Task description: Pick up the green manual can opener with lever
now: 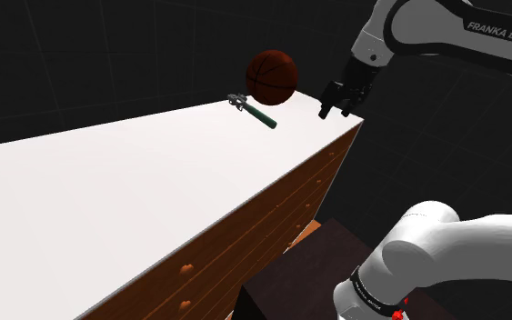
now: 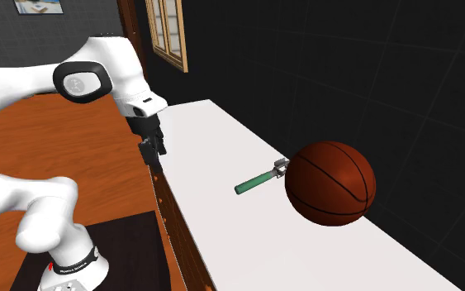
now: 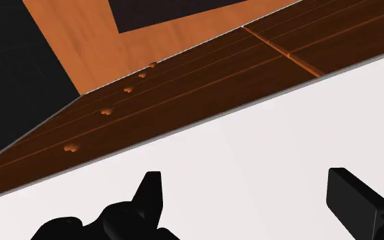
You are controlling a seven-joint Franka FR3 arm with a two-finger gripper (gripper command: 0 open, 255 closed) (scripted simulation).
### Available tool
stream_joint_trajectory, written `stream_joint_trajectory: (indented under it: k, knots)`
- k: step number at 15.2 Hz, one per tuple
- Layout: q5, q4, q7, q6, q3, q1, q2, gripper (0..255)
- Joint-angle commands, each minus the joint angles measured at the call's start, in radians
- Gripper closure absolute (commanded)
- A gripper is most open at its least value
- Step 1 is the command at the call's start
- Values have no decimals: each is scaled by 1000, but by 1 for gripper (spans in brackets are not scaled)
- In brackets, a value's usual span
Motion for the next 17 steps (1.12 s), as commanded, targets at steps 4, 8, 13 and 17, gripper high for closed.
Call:
stream_joint_trajectory:
  k: [4,8,13,17]
  knots:
    - [-4,47,-44,65,-27,15,117,0]
    - [0,127,-106,135,-60,36,277,0]
    - [23,257,-188,195,-95,62,479,0]
    - [54,384,-256,221,-115,77,644,0]
